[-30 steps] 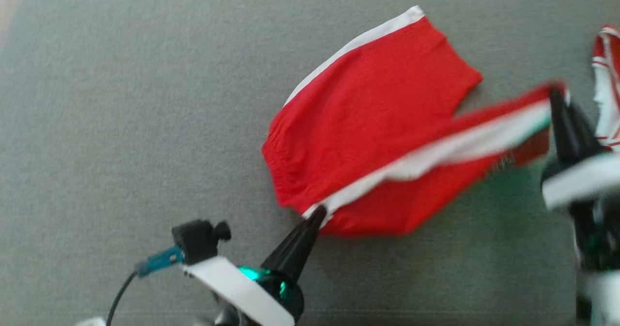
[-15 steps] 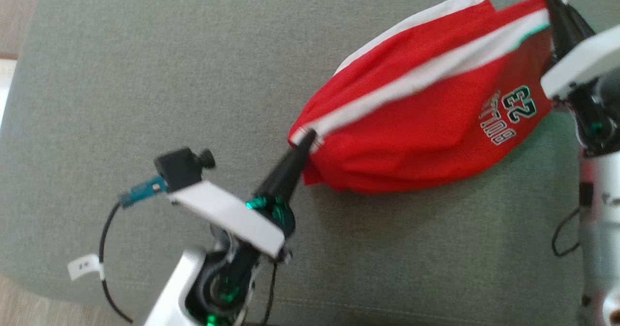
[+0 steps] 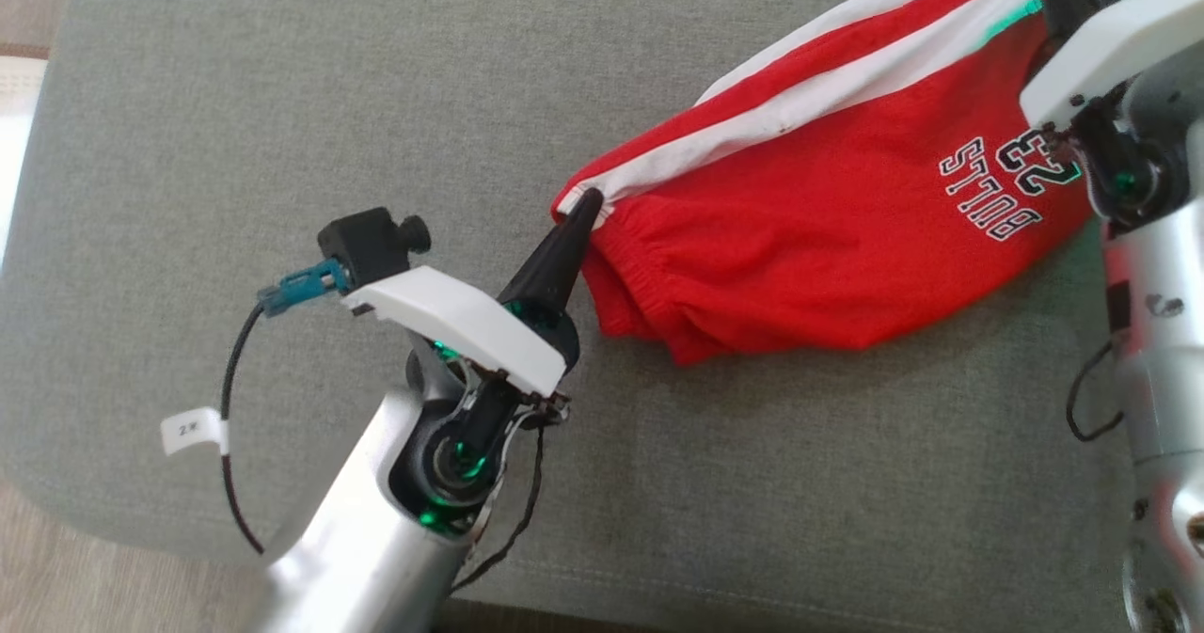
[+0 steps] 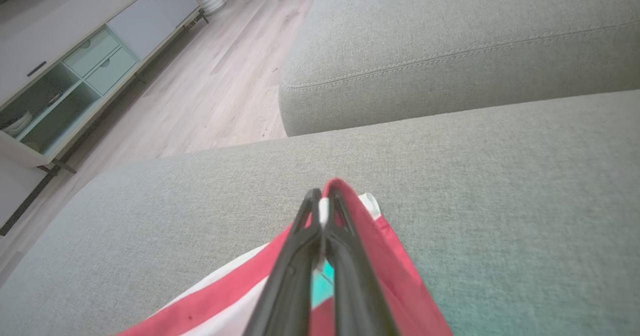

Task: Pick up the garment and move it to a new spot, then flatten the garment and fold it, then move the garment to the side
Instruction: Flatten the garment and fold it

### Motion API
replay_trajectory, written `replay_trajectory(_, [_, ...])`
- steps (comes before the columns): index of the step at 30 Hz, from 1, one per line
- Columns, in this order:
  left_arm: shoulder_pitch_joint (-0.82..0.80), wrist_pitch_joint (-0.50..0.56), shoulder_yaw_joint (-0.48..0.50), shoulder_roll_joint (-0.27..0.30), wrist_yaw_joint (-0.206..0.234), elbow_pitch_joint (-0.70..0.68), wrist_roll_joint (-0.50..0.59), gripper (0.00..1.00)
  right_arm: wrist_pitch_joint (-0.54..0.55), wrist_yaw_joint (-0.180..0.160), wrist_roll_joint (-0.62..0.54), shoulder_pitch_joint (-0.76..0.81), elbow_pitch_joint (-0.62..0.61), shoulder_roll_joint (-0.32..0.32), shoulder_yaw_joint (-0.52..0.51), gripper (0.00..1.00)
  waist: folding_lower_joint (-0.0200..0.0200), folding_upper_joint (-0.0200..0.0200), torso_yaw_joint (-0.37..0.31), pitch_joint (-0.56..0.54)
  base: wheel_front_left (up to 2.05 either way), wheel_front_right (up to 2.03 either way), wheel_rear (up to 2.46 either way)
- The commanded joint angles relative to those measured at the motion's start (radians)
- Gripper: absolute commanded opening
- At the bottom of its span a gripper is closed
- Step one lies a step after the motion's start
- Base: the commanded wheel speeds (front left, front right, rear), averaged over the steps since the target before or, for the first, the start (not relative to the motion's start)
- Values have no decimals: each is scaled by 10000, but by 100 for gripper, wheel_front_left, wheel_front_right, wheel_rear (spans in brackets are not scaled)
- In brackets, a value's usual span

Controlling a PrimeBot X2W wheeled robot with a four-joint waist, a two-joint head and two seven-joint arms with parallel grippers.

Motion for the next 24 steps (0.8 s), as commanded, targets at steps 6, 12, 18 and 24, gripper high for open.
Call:
replay_trajectory(6, [-613,-395,93,20,-161,243,17,0,-500,-7,410,-698,191,-137,717,0,-1,0,128,257,0,0,0])
replay_trajectory(12, [-931,-698,-109,16,-116,670,307,0,-1010,-7,615,-998,774,-389,998,0,-1,0,234,309,0,0,0])
replay_trajectory(18, [-1002,-1024,-222,14,-35,1045,444,52,-1492,-7,823,-1051,1231,-484,1438,100,-1,0,273,167,0,0,0])
replay_trajectory(24, [-1010,-1597,-550,212,386,1303,1343,100,-1945,-7,908,-956,993,-1012,2149,100,-1,0,237,9,0,0,0])
